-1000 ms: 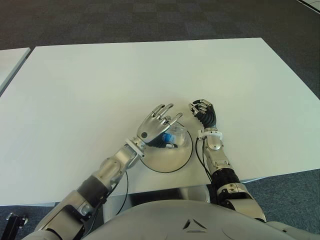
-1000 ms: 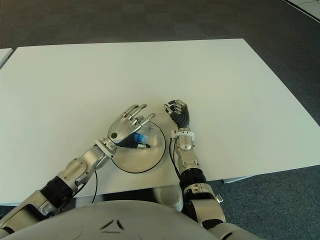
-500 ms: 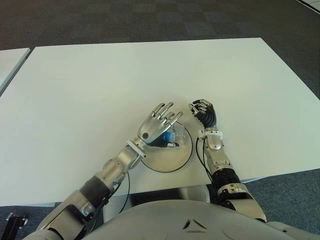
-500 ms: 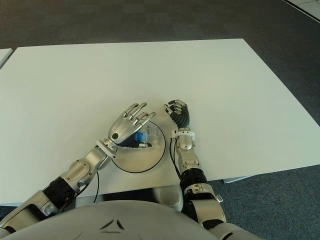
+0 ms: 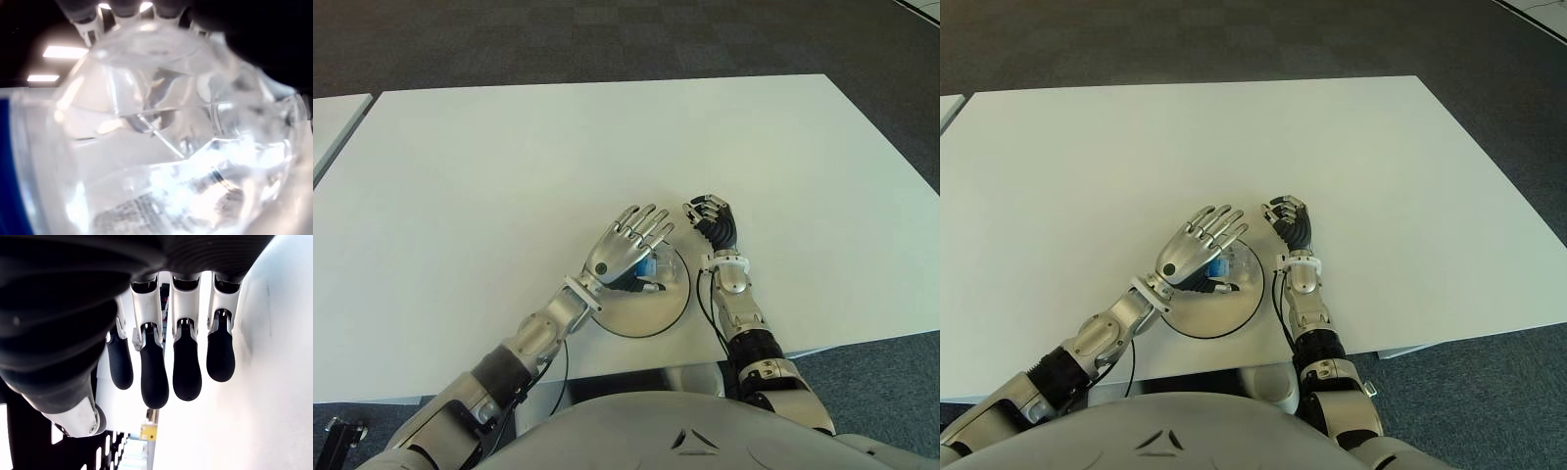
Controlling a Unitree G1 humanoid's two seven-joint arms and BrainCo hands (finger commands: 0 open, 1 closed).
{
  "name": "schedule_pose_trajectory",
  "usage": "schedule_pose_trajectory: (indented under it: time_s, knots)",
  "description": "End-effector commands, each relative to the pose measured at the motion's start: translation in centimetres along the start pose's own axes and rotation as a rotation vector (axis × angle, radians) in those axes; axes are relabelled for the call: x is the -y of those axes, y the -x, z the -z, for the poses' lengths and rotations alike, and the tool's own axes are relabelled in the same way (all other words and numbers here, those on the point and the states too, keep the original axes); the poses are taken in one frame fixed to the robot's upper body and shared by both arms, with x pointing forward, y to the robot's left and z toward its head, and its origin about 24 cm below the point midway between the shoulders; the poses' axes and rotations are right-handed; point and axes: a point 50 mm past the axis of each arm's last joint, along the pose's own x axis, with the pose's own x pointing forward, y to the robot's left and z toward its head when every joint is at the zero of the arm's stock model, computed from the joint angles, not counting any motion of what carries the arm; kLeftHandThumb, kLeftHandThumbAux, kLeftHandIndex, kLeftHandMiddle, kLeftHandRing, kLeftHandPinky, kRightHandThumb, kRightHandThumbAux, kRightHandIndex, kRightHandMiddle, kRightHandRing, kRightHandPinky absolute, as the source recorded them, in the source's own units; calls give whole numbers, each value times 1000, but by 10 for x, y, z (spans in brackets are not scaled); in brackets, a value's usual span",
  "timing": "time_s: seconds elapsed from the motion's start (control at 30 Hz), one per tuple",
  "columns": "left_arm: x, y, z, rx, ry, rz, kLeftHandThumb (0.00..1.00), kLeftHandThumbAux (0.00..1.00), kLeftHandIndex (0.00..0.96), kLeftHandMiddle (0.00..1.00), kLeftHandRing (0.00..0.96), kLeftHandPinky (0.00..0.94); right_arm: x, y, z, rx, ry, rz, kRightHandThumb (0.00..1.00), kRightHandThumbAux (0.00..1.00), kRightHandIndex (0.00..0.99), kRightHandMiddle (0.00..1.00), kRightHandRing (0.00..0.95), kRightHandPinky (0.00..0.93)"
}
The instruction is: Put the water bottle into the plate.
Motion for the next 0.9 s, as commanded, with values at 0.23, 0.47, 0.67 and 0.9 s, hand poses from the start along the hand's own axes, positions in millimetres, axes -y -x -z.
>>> schedule_pose_trajectory:
  time_s: [0.23,0.47,0.67,0.9]
  knots:
    - [5,1,1,0,-20,17,170,319,0,0,0,0,-1,3,5,-26,8,1,707,727,435,638,639,639]
    - [5,2,7,-43,-21,-3,139,321,0,0,0,0,0,3,6,-27,6,0,707,727,435,637,635,637]
    - [5,5,17,-165,88,-48,120,306,0,0,0,0,0,3,5,-27,1,2,707,728,435,637,635,636]
    - [0,9,32,-327,398,-146,81,329,0,0,0,0,1,2,6,-28,0,7,707,728,435,639,638,640]
